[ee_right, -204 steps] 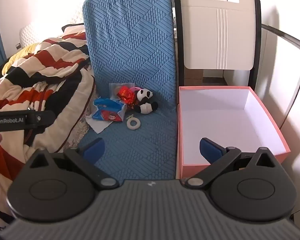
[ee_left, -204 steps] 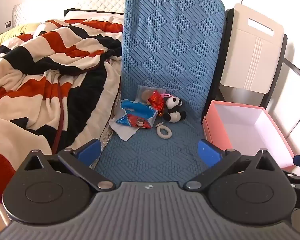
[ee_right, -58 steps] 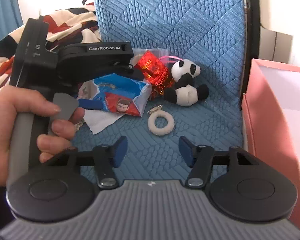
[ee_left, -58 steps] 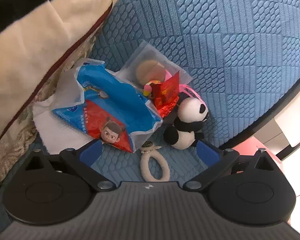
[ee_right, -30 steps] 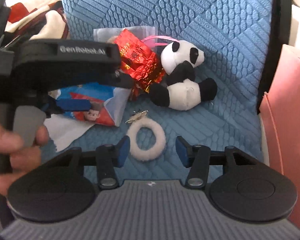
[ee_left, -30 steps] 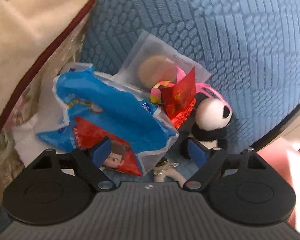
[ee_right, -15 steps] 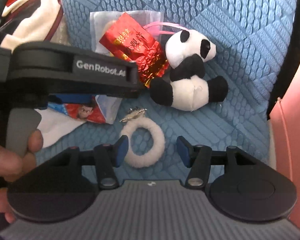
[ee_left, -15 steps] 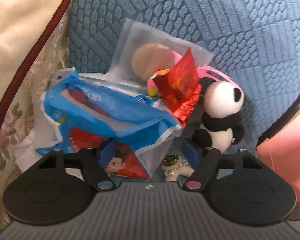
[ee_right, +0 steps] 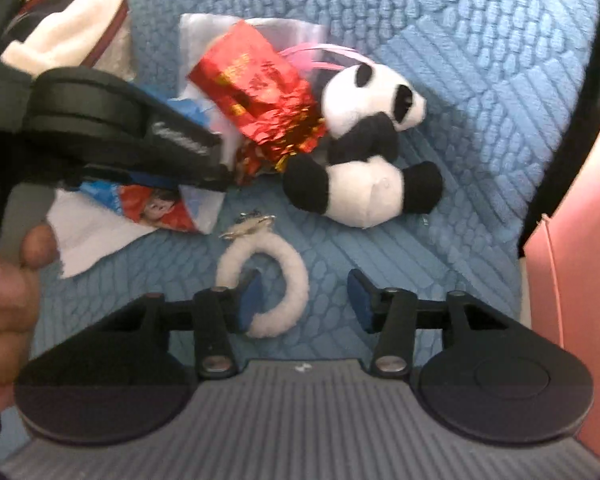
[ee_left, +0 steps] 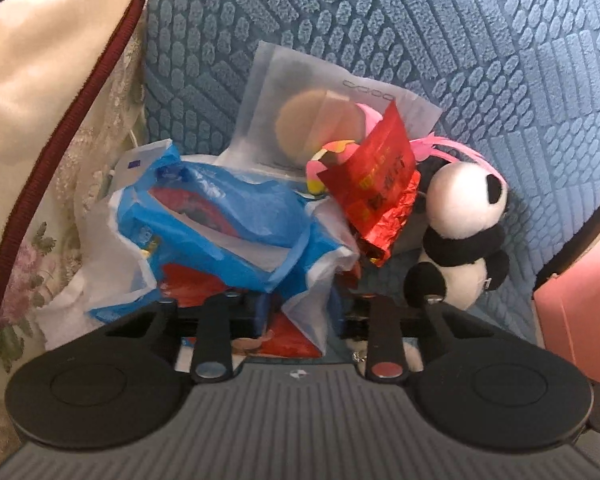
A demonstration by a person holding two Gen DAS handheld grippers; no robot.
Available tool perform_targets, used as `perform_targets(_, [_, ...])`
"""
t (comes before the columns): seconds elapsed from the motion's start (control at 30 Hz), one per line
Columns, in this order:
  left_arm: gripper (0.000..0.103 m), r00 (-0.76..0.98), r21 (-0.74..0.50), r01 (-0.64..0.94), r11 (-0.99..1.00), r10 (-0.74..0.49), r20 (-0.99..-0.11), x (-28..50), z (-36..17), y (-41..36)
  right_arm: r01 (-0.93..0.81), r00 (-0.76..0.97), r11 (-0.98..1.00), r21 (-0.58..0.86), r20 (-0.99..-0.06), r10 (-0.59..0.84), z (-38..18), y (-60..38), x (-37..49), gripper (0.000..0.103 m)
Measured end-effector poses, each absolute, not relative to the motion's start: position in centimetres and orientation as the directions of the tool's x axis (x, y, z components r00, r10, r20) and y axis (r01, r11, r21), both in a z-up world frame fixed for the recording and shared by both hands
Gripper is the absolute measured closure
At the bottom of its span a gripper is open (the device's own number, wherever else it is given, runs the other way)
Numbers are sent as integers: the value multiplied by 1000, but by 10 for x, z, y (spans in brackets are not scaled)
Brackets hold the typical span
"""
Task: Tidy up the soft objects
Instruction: 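Close the left gripper on the blue snack bag while the right gripper closes on the white hair tie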
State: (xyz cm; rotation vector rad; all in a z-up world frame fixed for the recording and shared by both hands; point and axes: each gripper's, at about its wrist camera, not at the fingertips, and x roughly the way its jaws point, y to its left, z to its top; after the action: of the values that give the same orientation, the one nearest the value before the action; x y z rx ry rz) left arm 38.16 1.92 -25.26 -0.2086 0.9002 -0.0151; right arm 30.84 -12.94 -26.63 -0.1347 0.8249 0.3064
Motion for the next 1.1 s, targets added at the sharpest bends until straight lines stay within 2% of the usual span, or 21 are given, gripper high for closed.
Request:
perform_targets(0.03, [77,622,-187,-71,980,-103,-776,381,-251,19,-321,638,947,1,-739,217,-265,-131,307,61])
perform_targets(0.1, [79,621,-182,-61,981,-105,-777,380,-248,18,-328,640,945,-14,-738,211,-264,-130,304,86])
perform_targets(0.17, [81,618,-189,-62,980,-111,-778,376,-243,20,-333,637,943,-32,-745,199,-263,-129,302,91])
perform_targets(0.43, [84,614,-296,-78,952,-188,-767,367,-224,38,-298,626,954,33,-748,221,-250,-144,302,93])
perform_targets(0.6, [85,616,-308,-42,951,-218,-758,353,-215,33,-235,608,968,92,-762,221,-249,-164,302,93])
perform_targets(0.77, [86,635,-316,-20,948,-232,-737,340,-200,35,-230,630,971,65,-751,200,-236,-166,294,94])
perform_targets(1.1, [88,666,-380,-18,925,-273,-694,293,-182,25,-197,646,974,114,-732,216,-213,-180,273,95])
